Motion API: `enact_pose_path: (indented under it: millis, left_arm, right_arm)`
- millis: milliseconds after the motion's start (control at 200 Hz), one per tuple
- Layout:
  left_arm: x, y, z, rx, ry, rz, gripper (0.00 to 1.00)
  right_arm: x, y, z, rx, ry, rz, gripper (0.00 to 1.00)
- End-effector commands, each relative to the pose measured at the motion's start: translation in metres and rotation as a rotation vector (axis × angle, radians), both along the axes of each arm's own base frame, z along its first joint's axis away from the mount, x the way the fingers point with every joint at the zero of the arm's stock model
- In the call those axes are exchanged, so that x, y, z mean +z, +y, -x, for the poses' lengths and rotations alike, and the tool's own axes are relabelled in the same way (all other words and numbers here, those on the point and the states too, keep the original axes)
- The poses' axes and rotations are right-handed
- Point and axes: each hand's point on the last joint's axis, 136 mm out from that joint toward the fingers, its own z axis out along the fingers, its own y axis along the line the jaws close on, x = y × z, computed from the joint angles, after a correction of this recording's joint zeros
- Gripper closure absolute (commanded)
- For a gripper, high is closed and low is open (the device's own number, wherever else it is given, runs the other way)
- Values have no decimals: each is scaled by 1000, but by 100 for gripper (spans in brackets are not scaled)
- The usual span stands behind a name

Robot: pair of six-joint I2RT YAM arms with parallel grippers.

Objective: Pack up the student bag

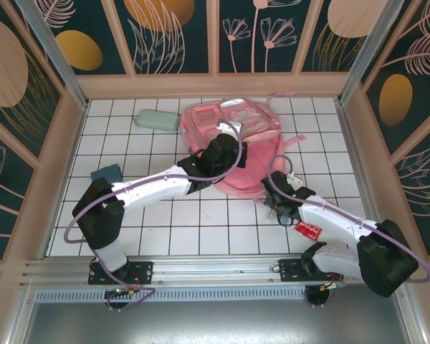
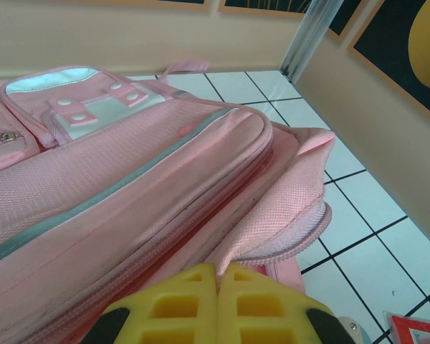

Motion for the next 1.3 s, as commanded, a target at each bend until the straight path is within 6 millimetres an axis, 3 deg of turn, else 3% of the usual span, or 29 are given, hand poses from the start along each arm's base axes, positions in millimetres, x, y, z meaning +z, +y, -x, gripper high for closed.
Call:
enact_pose_path:
  millis: [0,160,455,631,856,1066,1206,1296]
  left_arm:
    - [34,7,-6,35,-50,91,100]
    - [34,8,-6,34,-48,93,100]
    - [39,6,-7,34,-47,108,100]
    - [44,5,-9,43,-48,122,100]
    - [56,8,-14,87,-52,163,100]
    - [80,11,-18,126,-75,222,100]
    - [89,13,-19,135,-79,242,100]
    - [89,15,-19,148,-76,250,100]
  right_arm:
    - [-1,-8,3,-2,2,17,100]
    - [13,-14,0,-17,-28,43,100]
    - [79,-17,-15,-18,-194,21,100]
    - [116,10,-35,45,-280,-79,100]
    - [152,58,-78,72,-391,-284,100]
    - [156,87,-118,43,-444,-418,100]
    - [131,90,-139,-29,-408,-440,100]
    - [108,77,-156,-102,-375,-429,100]
